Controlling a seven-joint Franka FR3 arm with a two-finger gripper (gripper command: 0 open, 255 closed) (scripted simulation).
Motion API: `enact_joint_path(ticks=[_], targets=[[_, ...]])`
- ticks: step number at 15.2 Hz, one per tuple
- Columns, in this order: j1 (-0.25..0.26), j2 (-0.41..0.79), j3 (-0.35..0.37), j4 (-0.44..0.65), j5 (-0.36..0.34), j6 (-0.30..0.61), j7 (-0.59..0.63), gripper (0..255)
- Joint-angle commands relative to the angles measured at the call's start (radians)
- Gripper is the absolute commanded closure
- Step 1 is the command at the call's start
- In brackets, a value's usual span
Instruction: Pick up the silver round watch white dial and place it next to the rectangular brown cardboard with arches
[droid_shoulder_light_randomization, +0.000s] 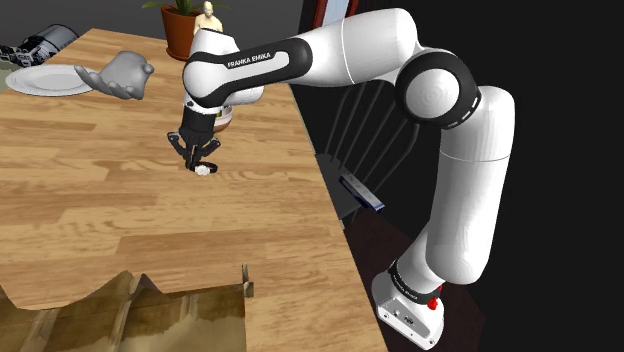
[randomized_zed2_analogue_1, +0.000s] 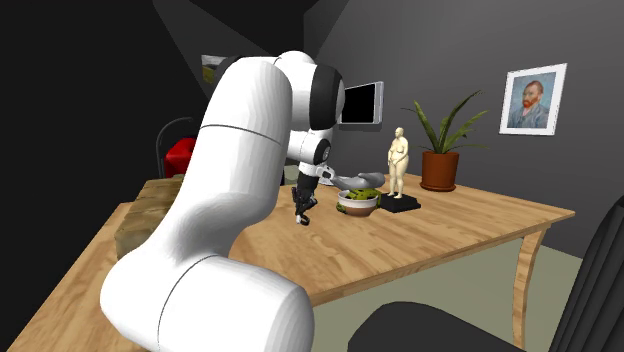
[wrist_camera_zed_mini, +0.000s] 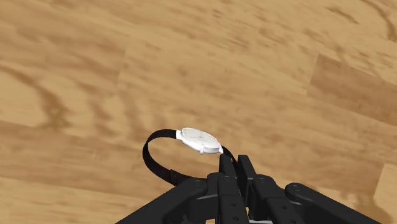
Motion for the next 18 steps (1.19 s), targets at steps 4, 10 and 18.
enact_joint_path(ticks=[4, 10, 18], targets=[[-0.001, -0.006, 0.0, 0.003, 0.0, -0.011, 0.002, 255], [-0.004, -0.036, 0.002, 0.04, 0.0, -0.077, 0.015, 255], [-0.006, -0.067, 0.003, 0.104, -0.001, -0.169, 0.034, 255]])
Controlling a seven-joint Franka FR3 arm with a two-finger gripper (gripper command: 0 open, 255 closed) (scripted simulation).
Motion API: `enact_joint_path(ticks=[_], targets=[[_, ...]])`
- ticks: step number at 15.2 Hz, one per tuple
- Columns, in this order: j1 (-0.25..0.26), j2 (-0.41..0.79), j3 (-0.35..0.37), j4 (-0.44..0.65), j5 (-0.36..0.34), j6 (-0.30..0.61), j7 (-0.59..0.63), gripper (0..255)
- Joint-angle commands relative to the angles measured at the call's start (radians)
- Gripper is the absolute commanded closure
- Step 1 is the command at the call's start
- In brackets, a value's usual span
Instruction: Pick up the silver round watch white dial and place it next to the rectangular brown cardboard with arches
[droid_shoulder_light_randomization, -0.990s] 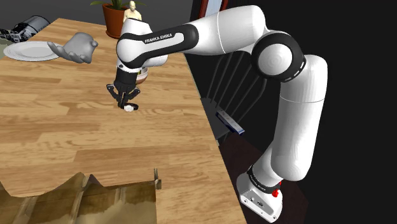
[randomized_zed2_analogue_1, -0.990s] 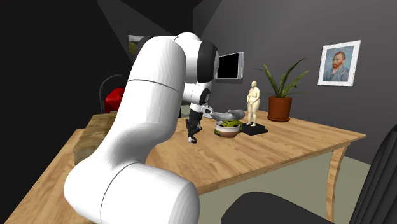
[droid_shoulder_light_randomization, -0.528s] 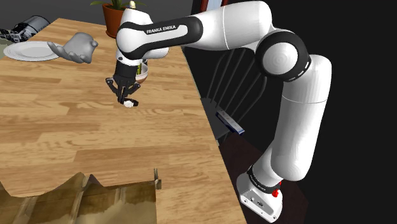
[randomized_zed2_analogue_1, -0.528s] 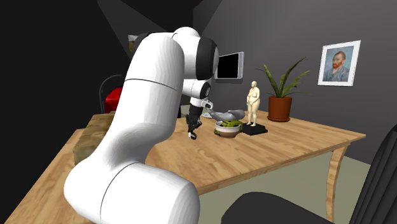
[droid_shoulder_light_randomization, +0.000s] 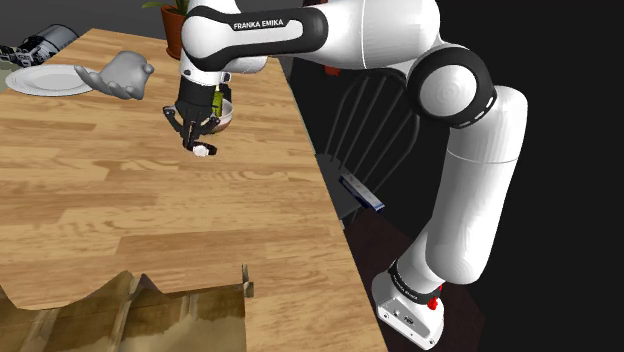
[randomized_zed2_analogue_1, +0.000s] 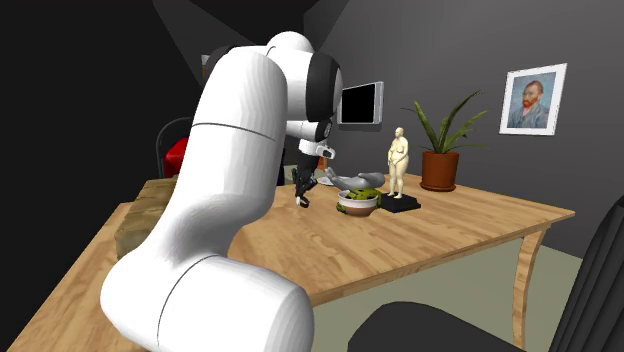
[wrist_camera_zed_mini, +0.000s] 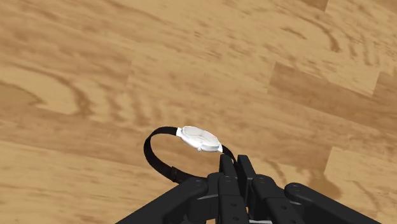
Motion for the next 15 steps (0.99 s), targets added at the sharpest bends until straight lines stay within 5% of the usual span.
enact_joint_path(ticks=[1, 15], targets=[[-0.001, -0.009, 0.001, 0.015, 0.0, -0.023, 0.004, 255], [0.001, -0.027, 0.003, 0.176, -0.007, -0.198, 0.042, 255]])
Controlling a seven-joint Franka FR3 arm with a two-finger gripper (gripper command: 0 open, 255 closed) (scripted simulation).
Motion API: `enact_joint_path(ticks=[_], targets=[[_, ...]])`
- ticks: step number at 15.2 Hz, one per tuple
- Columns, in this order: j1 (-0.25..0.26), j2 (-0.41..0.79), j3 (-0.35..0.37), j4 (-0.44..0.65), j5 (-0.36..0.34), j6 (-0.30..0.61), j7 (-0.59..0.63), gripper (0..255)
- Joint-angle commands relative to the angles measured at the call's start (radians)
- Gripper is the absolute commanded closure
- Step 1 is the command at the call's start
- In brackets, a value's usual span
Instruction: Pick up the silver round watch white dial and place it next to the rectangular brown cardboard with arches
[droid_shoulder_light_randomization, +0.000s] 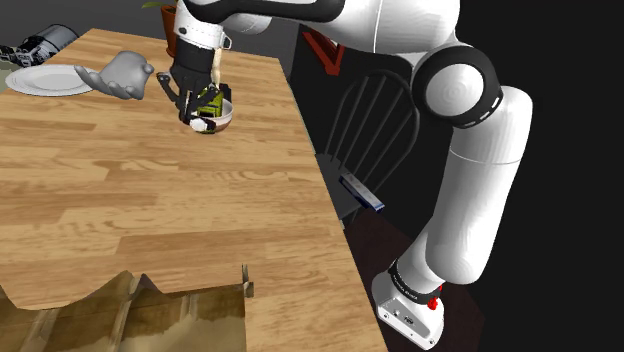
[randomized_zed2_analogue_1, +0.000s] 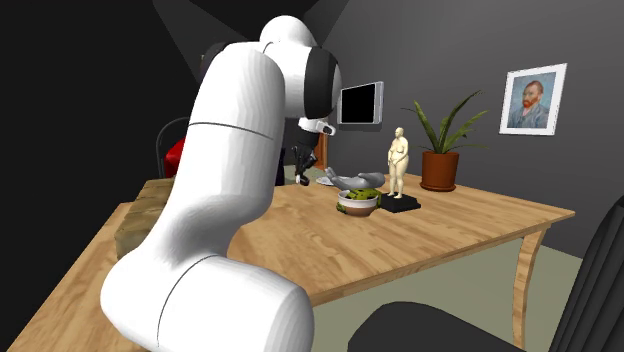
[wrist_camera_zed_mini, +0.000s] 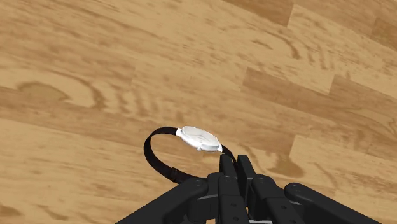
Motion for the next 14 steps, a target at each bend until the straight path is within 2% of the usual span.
enact_joint_path(ticks=[1, 3, 8, 14], targets=[[0.0, -0.004, 0.0, 0.02, 0.0, -0.024, 0.005, 255], [0.001, -0.002, 0.001, 0.045, -0.002, -0.046, 0.01, 255], [0.028, -0.158, 0.031, -0.179, 0.033, 0.039, 0.057, 255], [0.071, -0.311, 0.074, -0.376, 0.074, 0.111, 0.126, 255]])
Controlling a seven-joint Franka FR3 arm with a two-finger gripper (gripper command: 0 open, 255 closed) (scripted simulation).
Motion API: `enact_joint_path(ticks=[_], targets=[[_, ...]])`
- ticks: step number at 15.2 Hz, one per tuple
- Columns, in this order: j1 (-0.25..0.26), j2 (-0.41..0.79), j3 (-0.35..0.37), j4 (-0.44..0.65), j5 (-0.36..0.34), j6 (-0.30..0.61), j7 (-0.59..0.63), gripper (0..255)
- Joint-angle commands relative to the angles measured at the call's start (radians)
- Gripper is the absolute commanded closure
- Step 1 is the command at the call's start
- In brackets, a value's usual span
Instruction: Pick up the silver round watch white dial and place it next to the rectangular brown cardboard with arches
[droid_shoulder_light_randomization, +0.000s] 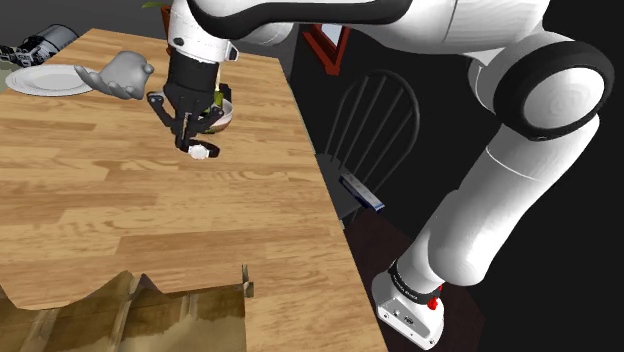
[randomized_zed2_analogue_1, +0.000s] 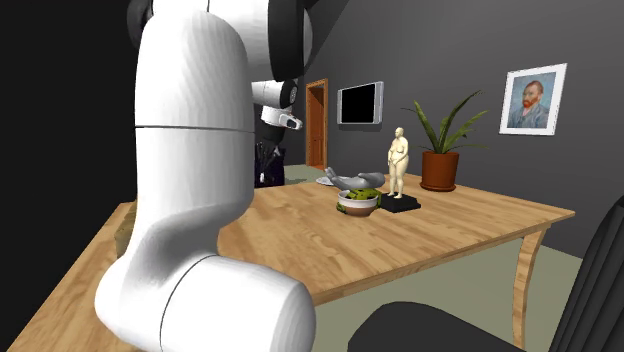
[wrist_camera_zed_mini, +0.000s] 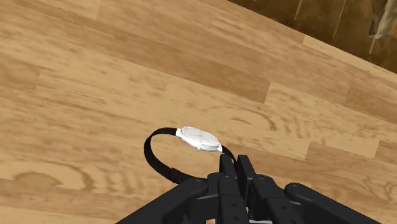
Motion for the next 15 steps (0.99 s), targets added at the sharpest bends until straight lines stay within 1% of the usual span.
enact_joint_path(ticks=[1, 8, 15], targets=[[0.017, -0.041, 0.016, -0.057, 0.012, 0.025, 0.026, 255], [0.08, -0.178, 0.081, -0.211, 0.058, 0.08, 0.13, 255], [0.149, -0.276, 0.162, -0.307, 0.097, 0.121, 0.256, 255]])
